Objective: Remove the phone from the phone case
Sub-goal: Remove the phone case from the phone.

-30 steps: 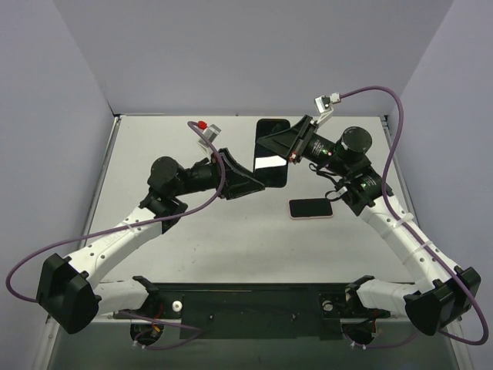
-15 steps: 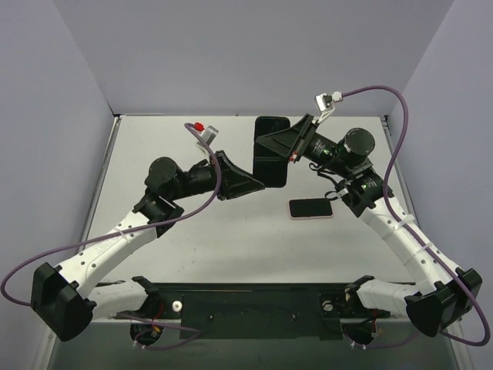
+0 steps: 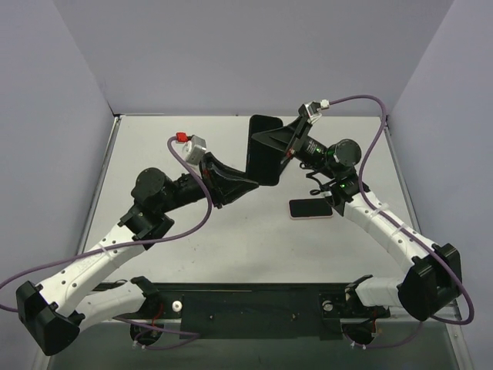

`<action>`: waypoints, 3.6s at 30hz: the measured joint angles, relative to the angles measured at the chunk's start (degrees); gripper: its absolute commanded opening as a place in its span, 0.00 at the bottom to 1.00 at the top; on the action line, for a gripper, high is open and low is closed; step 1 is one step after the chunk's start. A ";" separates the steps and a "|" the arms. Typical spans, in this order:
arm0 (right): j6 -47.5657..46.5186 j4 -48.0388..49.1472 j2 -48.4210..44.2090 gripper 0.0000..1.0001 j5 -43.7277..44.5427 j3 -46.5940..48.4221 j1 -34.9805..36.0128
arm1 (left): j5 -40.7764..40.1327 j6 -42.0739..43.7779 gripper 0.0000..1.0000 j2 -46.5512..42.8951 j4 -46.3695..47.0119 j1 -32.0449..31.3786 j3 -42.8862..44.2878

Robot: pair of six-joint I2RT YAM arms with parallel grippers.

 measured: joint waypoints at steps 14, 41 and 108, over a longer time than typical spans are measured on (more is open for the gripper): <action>19.82 9.66 7.74 0.00 3.96 -1.22 -0.35 | 12.39 12.04 0.00 0.11 5.27 -0.46 0.37; -22.10 -18.71 -8.44 0.00 -0.31 3.72 -1.97 | 19.52 -23.47 0.79 6.78 14.08 13.07 2.73; -23.58 -25.40 -2.75 0.12 -6.62 8.20 -1.27 | 13.99 -26.73 0.00 10.38 -1.95 8.63 7.37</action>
